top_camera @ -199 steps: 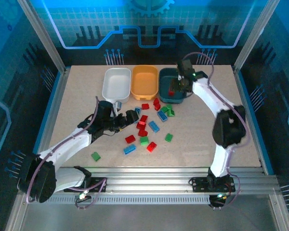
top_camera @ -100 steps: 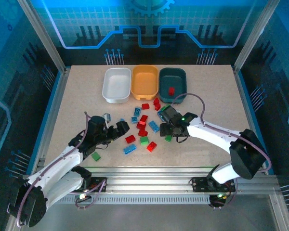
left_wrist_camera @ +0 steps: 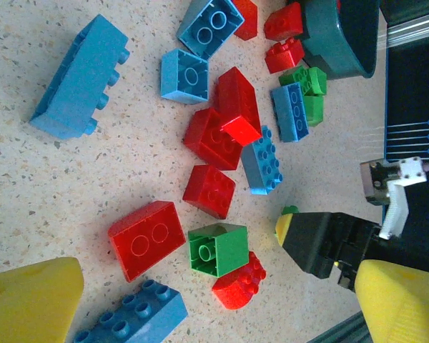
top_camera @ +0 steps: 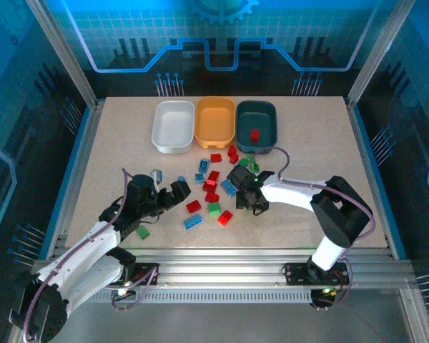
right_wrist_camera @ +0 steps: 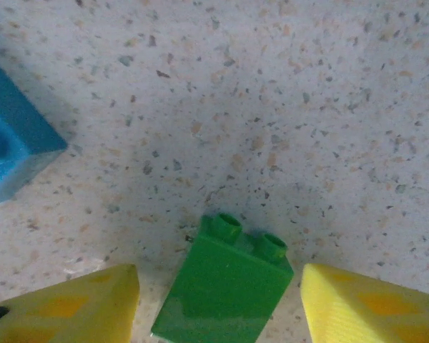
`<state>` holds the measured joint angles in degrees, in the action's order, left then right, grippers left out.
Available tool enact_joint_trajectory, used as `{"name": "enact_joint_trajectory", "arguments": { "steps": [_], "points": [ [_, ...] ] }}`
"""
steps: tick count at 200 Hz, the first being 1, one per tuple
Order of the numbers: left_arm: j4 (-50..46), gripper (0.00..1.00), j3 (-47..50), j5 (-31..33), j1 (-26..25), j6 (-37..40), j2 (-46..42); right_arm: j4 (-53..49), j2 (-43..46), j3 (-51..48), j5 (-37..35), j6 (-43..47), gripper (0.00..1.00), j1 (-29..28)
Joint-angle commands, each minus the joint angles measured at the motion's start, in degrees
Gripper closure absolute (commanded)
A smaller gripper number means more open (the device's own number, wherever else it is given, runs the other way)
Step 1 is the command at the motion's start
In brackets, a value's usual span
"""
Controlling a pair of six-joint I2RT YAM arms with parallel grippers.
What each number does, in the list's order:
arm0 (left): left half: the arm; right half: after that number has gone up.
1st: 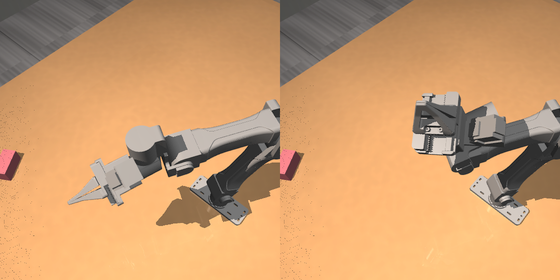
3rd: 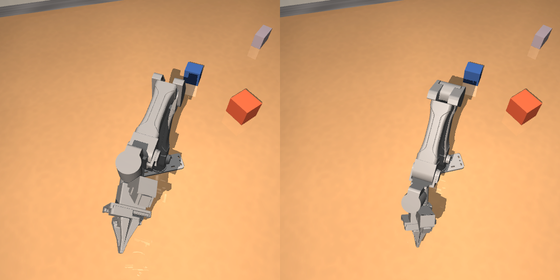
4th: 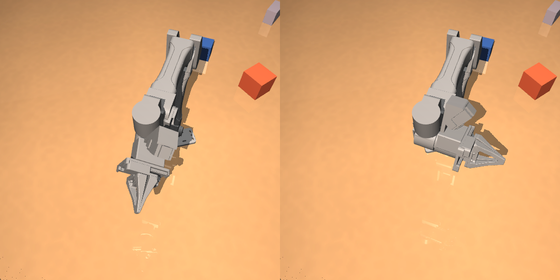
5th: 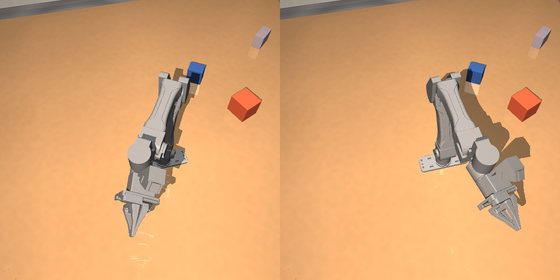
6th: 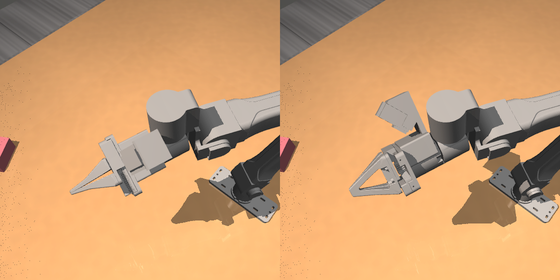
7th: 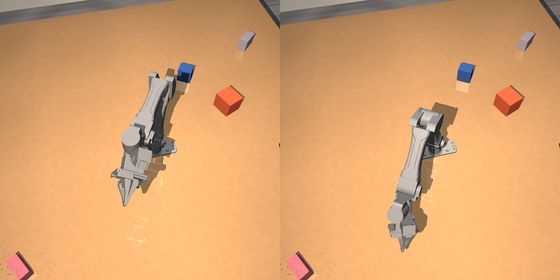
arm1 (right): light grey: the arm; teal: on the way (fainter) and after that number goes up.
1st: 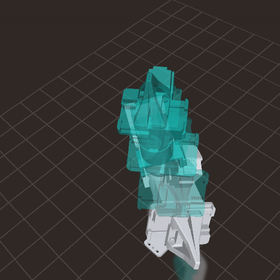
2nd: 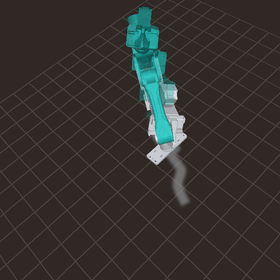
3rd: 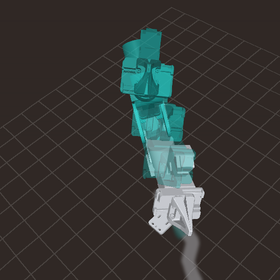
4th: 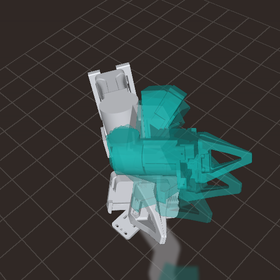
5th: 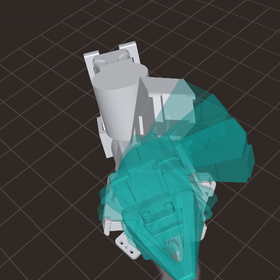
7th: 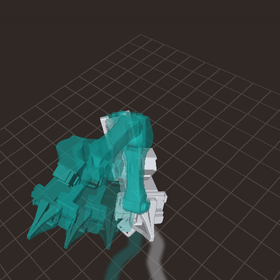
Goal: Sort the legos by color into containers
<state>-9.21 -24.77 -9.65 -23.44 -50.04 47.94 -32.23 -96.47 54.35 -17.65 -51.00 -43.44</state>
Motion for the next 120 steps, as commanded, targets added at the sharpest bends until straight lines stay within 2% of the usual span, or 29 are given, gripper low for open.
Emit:
{"name": "enact_joint_trajectory", "arguments": {
  "steps": [1,40,83,120],
  "points": [
    [-0.7,0.01,0.0,0.4,-0.4,0.5,0.1,0.3,-0.8,-0.4,-1.2,-0.7,0.42,-0.5],
    [0.6,0.01,-0.3,0.3,-0.4,0.7,1.2,0.9,0.9,-1.6,-1.8,0.0,0.63,0.1],
    [1.6,0.01,-2.4,-0.9,-0.4,1.2,4.8,2.0,2.5,-3.2,-2.0,2.7,0.71,1.5],
    [3.3,0.01,-3.6,-1.3,-0.3,1.0,7.7,2.0,6.2,-3.2,-3.5,6.2,0.72,1.9]
  ]
}}
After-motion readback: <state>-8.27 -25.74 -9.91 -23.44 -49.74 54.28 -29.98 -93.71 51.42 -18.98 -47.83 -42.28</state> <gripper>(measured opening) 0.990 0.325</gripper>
